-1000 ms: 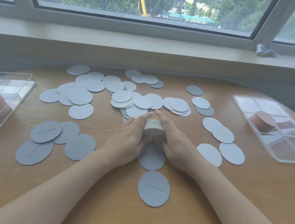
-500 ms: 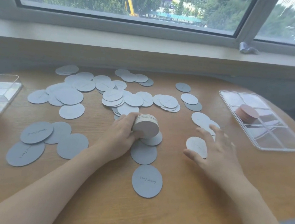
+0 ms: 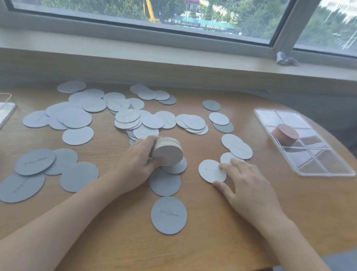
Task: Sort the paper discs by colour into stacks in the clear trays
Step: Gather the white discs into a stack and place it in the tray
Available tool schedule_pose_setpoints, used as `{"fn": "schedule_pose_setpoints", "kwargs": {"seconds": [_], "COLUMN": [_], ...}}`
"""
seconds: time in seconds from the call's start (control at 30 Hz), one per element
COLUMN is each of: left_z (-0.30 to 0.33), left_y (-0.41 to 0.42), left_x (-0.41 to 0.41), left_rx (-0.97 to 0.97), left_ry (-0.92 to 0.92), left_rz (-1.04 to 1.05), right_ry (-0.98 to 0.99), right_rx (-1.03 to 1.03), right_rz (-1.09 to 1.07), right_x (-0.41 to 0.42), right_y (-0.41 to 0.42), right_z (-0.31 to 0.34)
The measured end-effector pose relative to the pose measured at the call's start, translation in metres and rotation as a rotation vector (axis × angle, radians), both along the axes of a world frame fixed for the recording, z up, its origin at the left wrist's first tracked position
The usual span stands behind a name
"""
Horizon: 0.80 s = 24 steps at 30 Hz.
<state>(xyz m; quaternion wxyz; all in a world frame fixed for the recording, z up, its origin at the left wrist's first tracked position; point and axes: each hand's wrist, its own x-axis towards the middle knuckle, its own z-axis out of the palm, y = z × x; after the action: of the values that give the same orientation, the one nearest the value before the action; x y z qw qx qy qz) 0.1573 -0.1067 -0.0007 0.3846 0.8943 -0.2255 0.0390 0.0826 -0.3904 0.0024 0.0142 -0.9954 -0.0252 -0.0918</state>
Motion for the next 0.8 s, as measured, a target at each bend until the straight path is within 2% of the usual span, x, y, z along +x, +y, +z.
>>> {"fn": "schedule_pose_setpoints", "kwargs": {"seconds": [0.2,0.3,0.43,0.47,0.53,0.67,0.8], "left_z": [-0.001,-0.001,0.002,0.002,0.004,0.005,0.006], "left_y": [0.001,0.002,0.002,0.002,0.002,0.002,0.002], "left_x": [0.000,0.000,-0.001,-0.001,-0.002,-0.003,-0.003], "left_rx": [0.003,0.004,-0.006,-0.004,0.001,0.010,0.009], "left_ry": [0.003,0.006,0.030,0.033,0.038,0.058,0.051], "left_rz": [-0.002,-0.002,-0.012,-0.013,-0.016,-0.020,-0.022], "right_ry": [-0.315,-0.369,-0.311,-0.308,-0.278,-0.114,0.021], "right_rx": [-0.126,-0.032,0.381,0.426,0.387,0.182,0.118], "right_rz": [0.155,0.107,-0.056,-0.060,-0.047,0.028,0.248], "right_x": [0.023,0.034,0.042,0.042,0.044,0.048,0.060], "right_y": [0.014,0.020,0.017,0.015,0.013,0.015,0.023], "right_z": [-0.005,-0.003,0.000,0.000,0.000,0.001,0.002]}}
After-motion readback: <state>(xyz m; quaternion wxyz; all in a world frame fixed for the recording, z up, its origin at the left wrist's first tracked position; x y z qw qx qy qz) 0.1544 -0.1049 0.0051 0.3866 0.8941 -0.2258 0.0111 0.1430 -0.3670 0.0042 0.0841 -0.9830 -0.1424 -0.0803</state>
